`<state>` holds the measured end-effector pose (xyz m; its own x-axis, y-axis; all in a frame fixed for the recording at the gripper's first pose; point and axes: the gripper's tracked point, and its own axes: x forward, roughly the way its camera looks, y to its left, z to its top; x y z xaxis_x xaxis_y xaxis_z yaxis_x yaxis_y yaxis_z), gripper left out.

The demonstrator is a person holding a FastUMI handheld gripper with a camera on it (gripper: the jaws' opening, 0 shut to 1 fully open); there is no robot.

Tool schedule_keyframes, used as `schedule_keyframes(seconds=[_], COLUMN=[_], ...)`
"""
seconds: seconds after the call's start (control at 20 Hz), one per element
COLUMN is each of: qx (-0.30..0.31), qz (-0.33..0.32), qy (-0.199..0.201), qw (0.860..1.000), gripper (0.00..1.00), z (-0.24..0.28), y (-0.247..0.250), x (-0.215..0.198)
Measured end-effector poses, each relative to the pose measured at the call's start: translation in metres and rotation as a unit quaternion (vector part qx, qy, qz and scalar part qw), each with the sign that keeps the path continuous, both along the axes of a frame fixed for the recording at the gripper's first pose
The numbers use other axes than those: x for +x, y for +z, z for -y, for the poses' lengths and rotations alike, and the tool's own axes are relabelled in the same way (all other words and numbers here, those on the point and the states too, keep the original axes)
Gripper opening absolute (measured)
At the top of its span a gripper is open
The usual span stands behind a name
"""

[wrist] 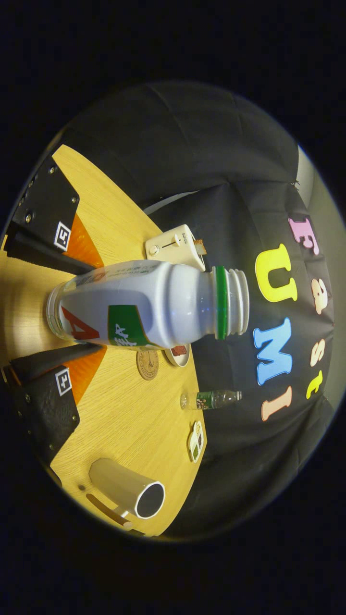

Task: Take the bottle from table, then pour the juice into the cup, finally place the bottle on the coaster

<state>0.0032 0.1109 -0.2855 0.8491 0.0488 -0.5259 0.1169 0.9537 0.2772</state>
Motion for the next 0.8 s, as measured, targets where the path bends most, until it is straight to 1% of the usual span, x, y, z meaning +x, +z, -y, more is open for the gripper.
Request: schedule_keyframes(seconds=[0.45, 0.6, 0.8], qx=[0.094, 0.127, 0.177], qz=[0.006, 0.014, 0.029], qy=[-0.051, -0.08, -0.126], qw=[0.994, 0.989, 0.976], gripper=[0.73, 0.74, 0.73], z=[0.027, 0.039, 0.059], y=[0.017, 0.024, 0.032], x=[-0.002, 0.0, 0.001])
